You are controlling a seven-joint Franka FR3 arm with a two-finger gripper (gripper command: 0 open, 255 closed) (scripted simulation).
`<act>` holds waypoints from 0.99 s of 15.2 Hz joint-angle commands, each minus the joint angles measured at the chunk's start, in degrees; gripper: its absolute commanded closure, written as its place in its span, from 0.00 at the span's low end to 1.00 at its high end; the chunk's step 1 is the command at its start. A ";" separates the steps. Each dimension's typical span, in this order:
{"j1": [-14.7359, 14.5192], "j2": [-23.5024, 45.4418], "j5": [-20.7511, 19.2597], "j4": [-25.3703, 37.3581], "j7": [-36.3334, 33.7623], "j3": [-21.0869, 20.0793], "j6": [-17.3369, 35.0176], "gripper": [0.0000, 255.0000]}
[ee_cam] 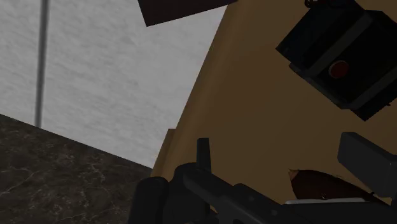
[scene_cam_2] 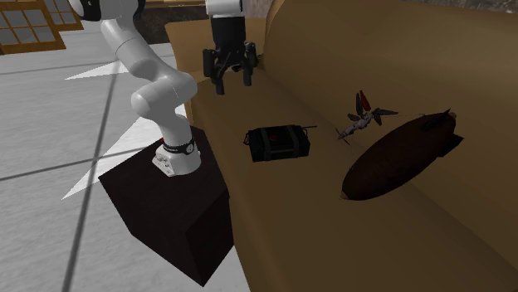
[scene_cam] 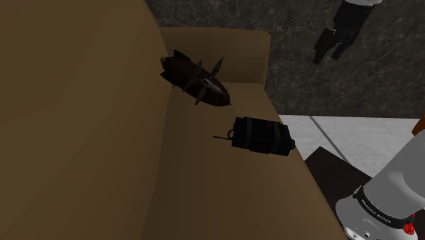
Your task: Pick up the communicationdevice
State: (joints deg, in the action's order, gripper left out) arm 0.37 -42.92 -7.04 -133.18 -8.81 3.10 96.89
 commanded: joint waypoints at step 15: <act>-11.87 21.35 1.50 3.27 18.03 -3.07 13.88 0.00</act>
State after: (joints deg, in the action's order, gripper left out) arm -10.62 -22.87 -5.68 -129.92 7.98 0.48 109.81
